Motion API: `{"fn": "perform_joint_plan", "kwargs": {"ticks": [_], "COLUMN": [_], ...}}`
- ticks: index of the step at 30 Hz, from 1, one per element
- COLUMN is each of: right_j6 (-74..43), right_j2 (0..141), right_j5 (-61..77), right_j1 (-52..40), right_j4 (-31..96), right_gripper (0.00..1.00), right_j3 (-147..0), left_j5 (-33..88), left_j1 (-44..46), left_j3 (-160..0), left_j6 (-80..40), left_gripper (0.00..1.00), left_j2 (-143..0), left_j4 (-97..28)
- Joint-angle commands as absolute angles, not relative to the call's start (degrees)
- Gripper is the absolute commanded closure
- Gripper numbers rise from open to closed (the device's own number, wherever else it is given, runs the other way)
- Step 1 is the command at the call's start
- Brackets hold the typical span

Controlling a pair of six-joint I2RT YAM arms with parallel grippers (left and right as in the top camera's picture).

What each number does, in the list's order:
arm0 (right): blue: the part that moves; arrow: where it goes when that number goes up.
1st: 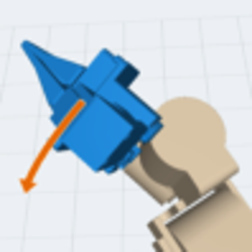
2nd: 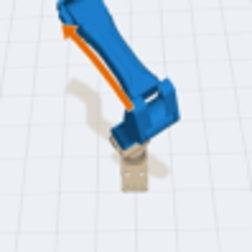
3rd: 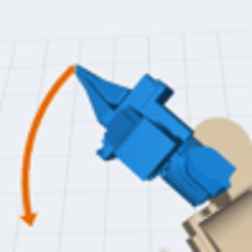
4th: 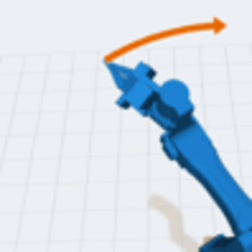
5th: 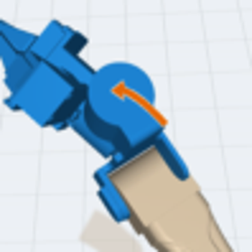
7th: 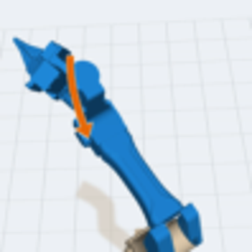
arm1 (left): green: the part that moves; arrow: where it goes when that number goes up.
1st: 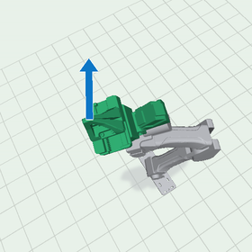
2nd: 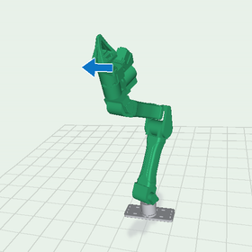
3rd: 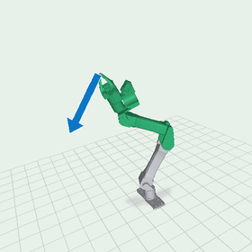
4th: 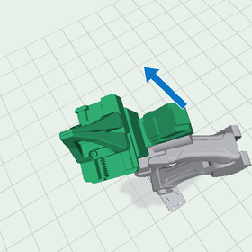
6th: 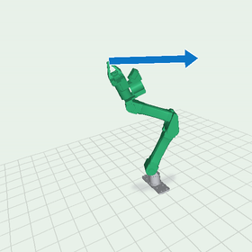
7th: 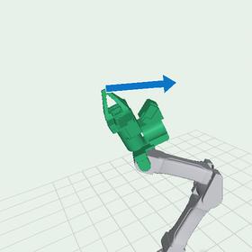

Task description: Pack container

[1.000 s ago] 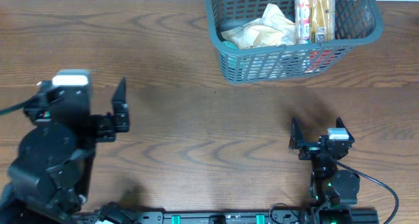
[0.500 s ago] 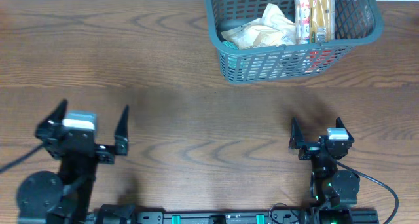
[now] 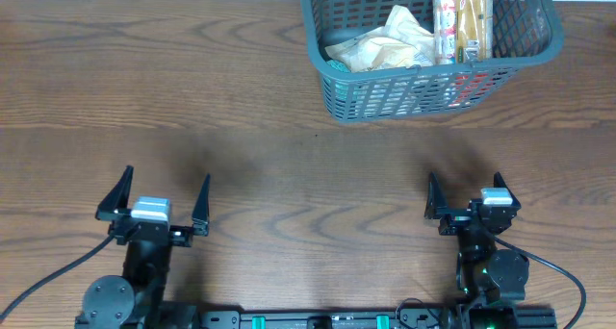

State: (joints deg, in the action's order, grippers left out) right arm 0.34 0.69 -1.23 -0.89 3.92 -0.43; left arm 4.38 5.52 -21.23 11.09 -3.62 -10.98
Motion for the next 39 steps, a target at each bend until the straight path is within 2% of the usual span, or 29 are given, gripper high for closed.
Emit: {"fn": "perform_joint_plan", "kwargs": {"ticks": [1, 10, 23, 39], "right_j6": [0.9, 0.9, 0.9, 0.9], "right_j2": [0.3, 0.3, 0.3, 0.3], "right_j5": [-1.1, -1.1, -1.1, -1.1], "right_j1": [-0.6, -0.6, -0.6, -0.6], "right_j4": [4.2, 4.2, 4.2, 4.2], "right_gripper": [0.01, 0.01, 0.01, 0.01], "right_j3": [-0.3, -0.3, -0.3, -0.3], "left_j5": [5.0, 5.0, 9.3, 9.9], "left_j1": [3.6, -2.9, -2.8, -2.8], "left_j3": [-18.9, -18.1, -14.1, -6.6], "left_j6": [8.6, 7.7, 6.5, 4.5], "left_gripper": [0.01, 0.01, 0.02, 0.01], "left_j2": [-2.1, -2.1, -0.1, -0.1], "left_j4": [-9.4, -8.7, -9.1, 0.4]}}
